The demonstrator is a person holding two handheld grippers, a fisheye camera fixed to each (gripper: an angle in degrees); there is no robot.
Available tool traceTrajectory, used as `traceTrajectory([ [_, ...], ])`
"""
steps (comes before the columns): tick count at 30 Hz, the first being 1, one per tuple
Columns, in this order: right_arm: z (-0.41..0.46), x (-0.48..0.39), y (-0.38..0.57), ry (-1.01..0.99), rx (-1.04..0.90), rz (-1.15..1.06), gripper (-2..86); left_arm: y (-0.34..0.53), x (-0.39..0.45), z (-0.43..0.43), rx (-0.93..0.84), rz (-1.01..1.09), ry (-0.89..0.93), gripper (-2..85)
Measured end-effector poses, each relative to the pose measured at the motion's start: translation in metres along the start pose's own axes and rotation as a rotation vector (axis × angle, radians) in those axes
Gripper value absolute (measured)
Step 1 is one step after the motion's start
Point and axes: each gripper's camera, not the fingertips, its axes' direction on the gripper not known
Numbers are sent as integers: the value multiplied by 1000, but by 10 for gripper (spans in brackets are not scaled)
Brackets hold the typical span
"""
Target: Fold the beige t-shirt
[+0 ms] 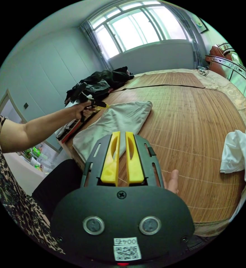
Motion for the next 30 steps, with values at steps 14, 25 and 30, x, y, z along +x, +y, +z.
traceTrajectory([
  [14,-12,-77,25,-96,-34,-100,78,247,-17,-130,93,-7,39,71],
  [25,7,-165,61,149,-193,-209,82,323,-4,-152,146,-63,114,76],
  [30,28,-187,62,160,-259,-259,92,324,-47,-162,164,-148,118,79],
])
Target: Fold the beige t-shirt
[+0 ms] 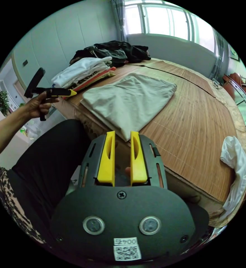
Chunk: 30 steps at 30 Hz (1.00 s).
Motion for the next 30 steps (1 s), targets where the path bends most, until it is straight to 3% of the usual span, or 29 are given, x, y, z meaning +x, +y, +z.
traceTrajectory([
  [11,18,-35,-15,109,-55,-81,64,-26,-22,40,-74,-63,120,38],
  [15,10,-34,-16,143,-36,-51,8,-29,-17,36,-66,-34,97,20],
  [23,-22,-22,-16,84,1,-99,-6,-22,11,8,-95,47,7,14],
  [30,6,-12,13,43,-109,-94,4,23,-9,63,-138,46,1,31],
])
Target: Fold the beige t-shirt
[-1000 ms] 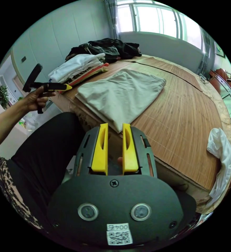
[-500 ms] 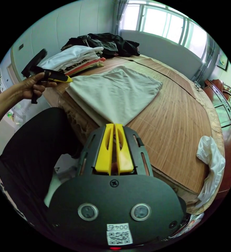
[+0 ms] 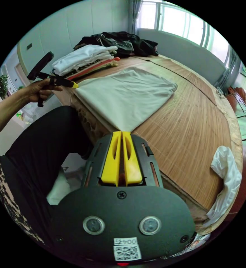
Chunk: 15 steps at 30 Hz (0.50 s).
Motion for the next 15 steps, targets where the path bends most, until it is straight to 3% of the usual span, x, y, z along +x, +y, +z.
traceTrajectory([
  [3,1,11,11,-42,2,48,28,16,-19,7,16,-59,45,51],
  [7,-13,26,25,-70,35,101,58,28,-15,-21,114,-87,-185,37],
  [10,-23,47,44,-157,99,213,80,27,27,-27,234,27,-178,22],
  [15,-31,79,87,-253,320,380,107,12,74,56,103,171,-140,7],
])
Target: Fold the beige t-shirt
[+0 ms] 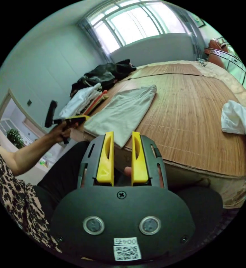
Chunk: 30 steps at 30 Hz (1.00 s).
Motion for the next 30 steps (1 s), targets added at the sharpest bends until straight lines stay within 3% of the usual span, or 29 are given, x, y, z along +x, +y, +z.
traceTrajectory([
  [2,-6,10,6,18,34,25,107,10,-1,45,-127,-22,-48,4],
  [6,-9,31,19,57,32,76,84,22,4,36,-41,-78,-20,3],
  [11,2,46,26,34,-72,67,65,19,53,48,4,42,-32,2],
  [15,-3,59,35,-8,-38,80,63,13,79,70,42,71,-45,2],
  [25,5,86,43,-44,-72,89,42,-90,72,172,-36,91,-120,2],
  [30,14,106,40,-165,-113,138,9,-134,100,220,-50,154,1,2],
])
